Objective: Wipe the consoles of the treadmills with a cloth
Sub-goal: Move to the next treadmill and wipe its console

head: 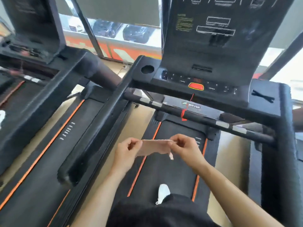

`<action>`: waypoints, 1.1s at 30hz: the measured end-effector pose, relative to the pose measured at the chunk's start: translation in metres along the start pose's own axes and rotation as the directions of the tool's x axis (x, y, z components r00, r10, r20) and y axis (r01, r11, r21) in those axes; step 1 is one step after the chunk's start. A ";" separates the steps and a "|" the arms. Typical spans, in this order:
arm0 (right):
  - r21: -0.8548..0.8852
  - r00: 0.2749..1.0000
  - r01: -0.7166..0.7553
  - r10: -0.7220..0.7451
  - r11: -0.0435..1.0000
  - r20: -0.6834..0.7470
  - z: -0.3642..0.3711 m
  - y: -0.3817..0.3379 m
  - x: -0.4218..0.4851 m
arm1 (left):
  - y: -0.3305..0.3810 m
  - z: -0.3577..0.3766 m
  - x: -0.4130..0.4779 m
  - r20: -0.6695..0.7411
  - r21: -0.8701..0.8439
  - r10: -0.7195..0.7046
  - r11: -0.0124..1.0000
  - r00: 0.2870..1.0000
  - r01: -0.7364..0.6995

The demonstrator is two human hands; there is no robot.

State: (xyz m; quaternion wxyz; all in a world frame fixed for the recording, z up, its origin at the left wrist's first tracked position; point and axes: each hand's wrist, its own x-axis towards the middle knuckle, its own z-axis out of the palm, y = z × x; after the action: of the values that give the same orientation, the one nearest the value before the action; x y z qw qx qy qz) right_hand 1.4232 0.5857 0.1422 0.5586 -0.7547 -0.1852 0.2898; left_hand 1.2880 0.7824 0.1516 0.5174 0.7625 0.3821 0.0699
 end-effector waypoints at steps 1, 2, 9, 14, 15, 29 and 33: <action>0.003 1.000 0.013 -0.013 1.000 -0.022 -0.002 -0.007 0.016 | 0.013 0.002 0.017 -0.022 -0.020 0.008 1.000 1.000 -0.009; 0.005 0.999 0.027 -0.026 1.000 -0.035 -0.004 -0.016 0.031 | 0.025 0.002 0.036 -0.044 -0.036 0.030 0.999 0.999 -0.031; -0.120 0.977 0.088 -0.109 0.989 -0.183 -0.021 -0.063 0.131 | 0.099 0.007 0.192 0.060 -0.042 0.219 0.975 0.974 -0.217; -0.236 0.943 0.049 -0.123 0.971 -0.310 -0.034 -0.084 0.194 | 0.135 0.035 0.288 0.157 -0.110 0.289 0.955 0.945 -0.274; -0.259 0.928 0.026 -0.119 0.966 -0.353 -0.037 -0.088 0.205 | 0.140 0.040 0.304 0.179 -0.134 0.286 0.955 0.941 -0.265; -0.295 0.749 0.032 -0.218 0.955 -0.626 -0.116 -0.188 0.382 | 0.235 0.065 0.465 0.209 -0.172 0.429 0.901 0.879 -0.399; -0.371 0.727 0.070 -0.302 0.926 -0.616 -0.126 -0.203 0.418 | 0.253 0.077 0.495 0.139 -0.189 0.451 0.886 0.882 -0.423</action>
State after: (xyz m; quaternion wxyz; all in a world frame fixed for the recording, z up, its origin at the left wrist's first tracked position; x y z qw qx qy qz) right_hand 1.8325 0.8078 0.2647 0.4830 -0.8658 -0.0951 -0.0898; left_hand 1.8011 1.0063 0.1867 0.5773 0.7903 0.1453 0.1451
